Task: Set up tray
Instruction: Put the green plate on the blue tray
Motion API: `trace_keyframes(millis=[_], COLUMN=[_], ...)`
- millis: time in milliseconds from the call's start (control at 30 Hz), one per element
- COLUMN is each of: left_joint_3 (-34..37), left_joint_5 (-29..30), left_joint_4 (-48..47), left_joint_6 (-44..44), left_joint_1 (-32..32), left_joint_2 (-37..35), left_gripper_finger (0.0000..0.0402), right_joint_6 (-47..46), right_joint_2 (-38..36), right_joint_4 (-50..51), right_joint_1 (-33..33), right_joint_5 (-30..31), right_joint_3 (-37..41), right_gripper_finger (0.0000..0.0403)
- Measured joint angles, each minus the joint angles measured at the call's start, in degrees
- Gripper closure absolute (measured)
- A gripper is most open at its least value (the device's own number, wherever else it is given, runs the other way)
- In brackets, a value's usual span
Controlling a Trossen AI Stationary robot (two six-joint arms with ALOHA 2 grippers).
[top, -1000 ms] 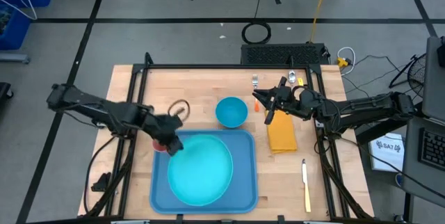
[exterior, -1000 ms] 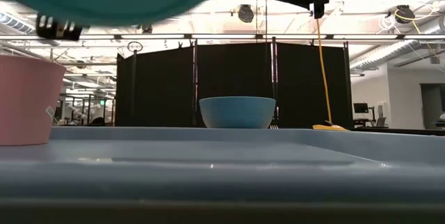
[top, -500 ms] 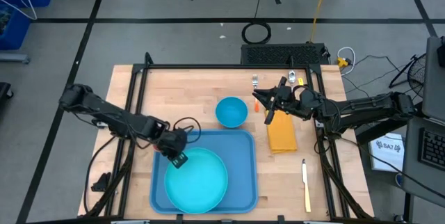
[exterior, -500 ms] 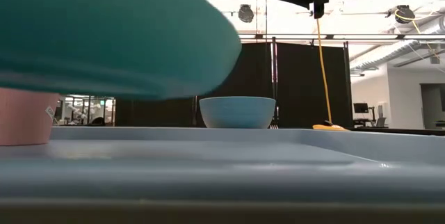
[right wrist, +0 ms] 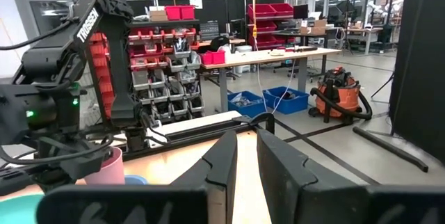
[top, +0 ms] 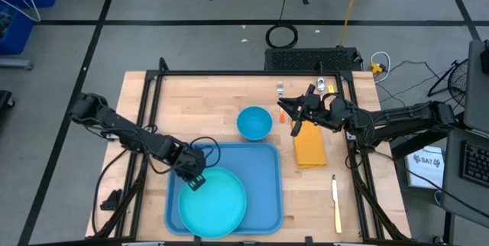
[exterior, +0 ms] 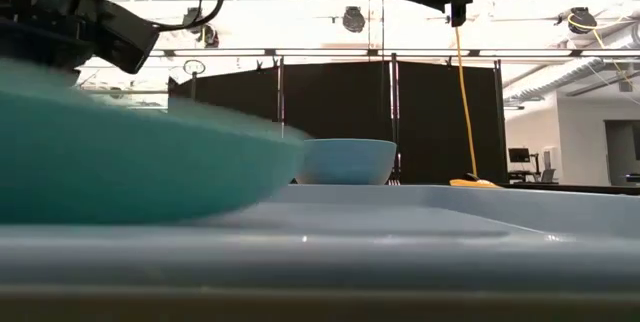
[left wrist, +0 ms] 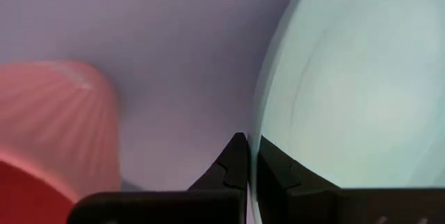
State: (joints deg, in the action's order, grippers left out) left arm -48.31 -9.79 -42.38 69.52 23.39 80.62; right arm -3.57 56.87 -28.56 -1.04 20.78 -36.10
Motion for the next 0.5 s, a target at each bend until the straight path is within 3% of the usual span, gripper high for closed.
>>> trace_keyframes(millis=[367, 500], left_joint_3=[0.0, 0.01], left_joint_5=[0.67, 0.6], left_joint_4=[-0.68, -0.03], left_joint_6=[1.19, 1.28], left_joint_1=[0.54, 0.54], left_joint_2=[0.0, -0.03], left_gripper_finger=[0.0393, 0.0353], right_joint_6=[0.13, 0.15], right_joint_2=[-0.01, 0.0], right_joint_4=[0.04, 0.04], right_joint_1=[0.0, 0.0], right_joint_5=[-0.03, -0.03], right_joint_3=[0.0, 0.0], right_gripper_finger=[0.0355, 0.0355])
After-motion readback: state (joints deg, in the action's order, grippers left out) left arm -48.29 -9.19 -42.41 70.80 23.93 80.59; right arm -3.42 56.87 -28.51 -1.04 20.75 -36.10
